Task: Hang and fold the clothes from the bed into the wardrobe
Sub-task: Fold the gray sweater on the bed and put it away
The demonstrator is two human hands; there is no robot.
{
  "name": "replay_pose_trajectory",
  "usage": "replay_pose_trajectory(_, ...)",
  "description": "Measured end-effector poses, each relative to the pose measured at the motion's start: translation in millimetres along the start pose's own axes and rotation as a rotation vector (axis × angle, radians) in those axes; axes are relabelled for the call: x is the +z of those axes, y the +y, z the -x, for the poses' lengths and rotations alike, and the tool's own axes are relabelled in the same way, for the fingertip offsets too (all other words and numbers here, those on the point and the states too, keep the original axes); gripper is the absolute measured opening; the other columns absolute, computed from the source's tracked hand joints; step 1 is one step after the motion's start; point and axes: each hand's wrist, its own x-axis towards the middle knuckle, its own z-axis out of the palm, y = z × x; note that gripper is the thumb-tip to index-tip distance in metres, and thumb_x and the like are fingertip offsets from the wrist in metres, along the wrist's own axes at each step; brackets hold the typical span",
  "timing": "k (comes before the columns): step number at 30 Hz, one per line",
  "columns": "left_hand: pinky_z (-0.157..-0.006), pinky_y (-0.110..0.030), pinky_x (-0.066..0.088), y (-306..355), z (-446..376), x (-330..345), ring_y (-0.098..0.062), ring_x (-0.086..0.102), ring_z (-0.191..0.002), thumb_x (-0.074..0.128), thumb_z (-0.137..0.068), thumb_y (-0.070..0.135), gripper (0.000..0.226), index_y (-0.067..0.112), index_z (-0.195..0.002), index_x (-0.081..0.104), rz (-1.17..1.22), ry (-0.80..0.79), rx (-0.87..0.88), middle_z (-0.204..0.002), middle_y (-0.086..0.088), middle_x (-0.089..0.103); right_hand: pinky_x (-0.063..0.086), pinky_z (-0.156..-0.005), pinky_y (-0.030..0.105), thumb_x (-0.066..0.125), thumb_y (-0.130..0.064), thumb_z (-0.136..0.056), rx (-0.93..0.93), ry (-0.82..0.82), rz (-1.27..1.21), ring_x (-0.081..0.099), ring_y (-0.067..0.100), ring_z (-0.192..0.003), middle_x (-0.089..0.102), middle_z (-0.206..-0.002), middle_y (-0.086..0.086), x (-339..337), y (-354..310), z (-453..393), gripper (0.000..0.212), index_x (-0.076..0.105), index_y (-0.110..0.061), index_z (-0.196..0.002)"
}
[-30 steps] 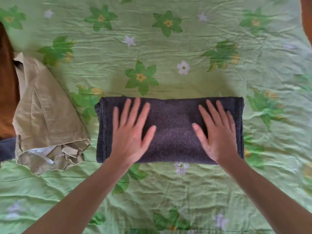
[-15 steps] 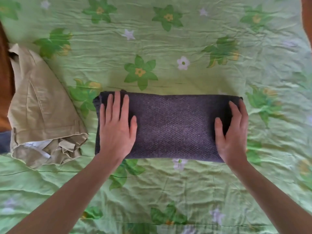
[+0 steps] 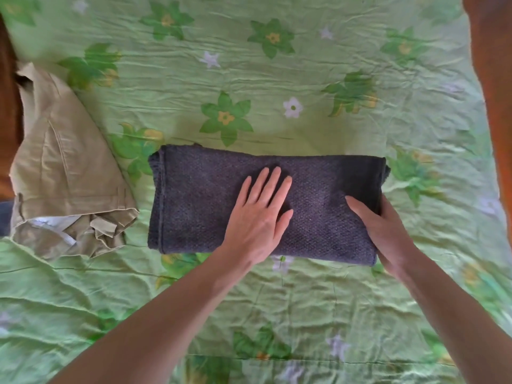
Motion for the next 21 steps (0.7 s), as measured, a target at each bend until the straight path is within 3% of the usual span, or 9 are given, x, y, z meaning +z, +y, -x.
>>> replay_pose_trajectory(3,-0.130,-0.043,0.019,4,9,-17,-0.022,0.014,-0.162,0.031,-0.113,0.045,0.061,0.012,-0.163,0.032,0.255,0.062,-0.070,-0.173,-0.007,0.025,0.050,-0.072,0.034,0.062,-0.037,-0.103,-0.178,0.081,0.325,0.066,0.015,-0.096,0.065,-0.103,-0.007,14,-18,23,0.025,0.049,-0.022,-0.118)
replay_pose_trajectory(7,-0.117,-0.039,0.041,24,26,-48,-0.015,0.047,-0.143,0.041,-0.108,0.049,0.054,0.016,-0.148,0.055,0.781,0.205,-0.285,-0.151,0.002,0.056,0.046,-0.067,0.042,0.056,-0.036,-0.104,-0.337,0.164,0.582,0.064,0.034,-0.084,0.064,-0.092,0.005,45,-43,66,0.028,0.039,-0.017,-0.115)
replay_pose_trajectory(10,-0.103,-0.036,0.054,31,30,-86,-0.009,0.063,-0.125,0.040,-0.101,0.062,0.061,0.029,-0.151,0.051,1.319,0.141,-0.504,-0.138,0.011,0.065,0.054,-0.067,0.042,0.056,-0.038,-0.102,-0.531,0.109,0.591,0.070,0.021,-0.079,0.068,-0.091,-0.012,77,-57,100,0.027,0.037,-0.030,-0.119)
replay_pose_trajectory(12,-0.096,-0.031,0.057,23,29,-111,-0.010,0.067,-0.120,0.040,-0.106,0.061,0.055,0.029,-0.149,0.050,1.520,0.116,-0.541,-0.132,0.008,0.070,0.058,-0.076,0.042,0.054,-0.046,-0.102,-0.576,-0.013,0.500,0.072,0.011,-0.089,0.071,-0.104,-0.015,100,-59,113,0.031,0.040,-0.036,-0.128)
replay_pose_trajectory(14,-0.101,-0.030,0.054,4,31,-128,-0.011,0.067,-0.121,0.046,-0.107,0.051,0.045,0.024,-0.141,0.058,1.548,0.127,-0.555,-0.129,0.005,0.073,0.055,-0.092,0.040,0.040,-0.062,-0.102,-0.563,-0.160,0.428,0.067,0.009,-0.110,0.067,-0.124,-0.013,120,-57,120,0.047,0.037,-0.039,-0.142)
replay_pose_trajectory(17,-0.096,-0.035,0.055,-33,42,-133,-0.014,0.072,-0.109,0.071,-0.099,0.027,0.024,0.019,-0.121,0.066,1.369,0.242,-0.641,-0.113,0.002,0.076,0.043,-0.102,0.018,0.026,-0.064,-0.104,-0.534,-0.431,0.345,0.054,-0.002,-0.127,0.056,-0.139,-0.013,143,-51,123,0.057,0.034,-0.036,-0.152)
replay_pose_trajectory(19,-0.084,-0.027,0.056,-57,51,-129,-0.010,0.073,-0.095,0.072,-0.095,0.009,0.018,0.015,-0.111,0.066,1.260,0.308,-0.706,-0.101,0.003,0.077,0.045,-0.107,0.026,0.029,-0.049,-0.110,-0.548,-0.533,0.259,0.052,0.001,-0.134,0.054,-0.140,-0.019,152,-43,118,0.047,0.039,-0.031,-0.152)
replay_pose_trajectory(21,-0.074,-0.019,0.052,-80,56,-127,-0.004,0.069,-0.085,0.069,-0.094,0.004,0.020,0.012,-0.111,0.064,1.235,0.299,-0.759,-0.097,0.004,0.075,0.049,-0.106,0.040,0.036,-0.032,-0.112,-0.696,-0.393,0.279,0.053,0.011,-0.137,0.055,-0.143,-0.017,157,-32,107,0.039,0.049,-0.022,-0.147)
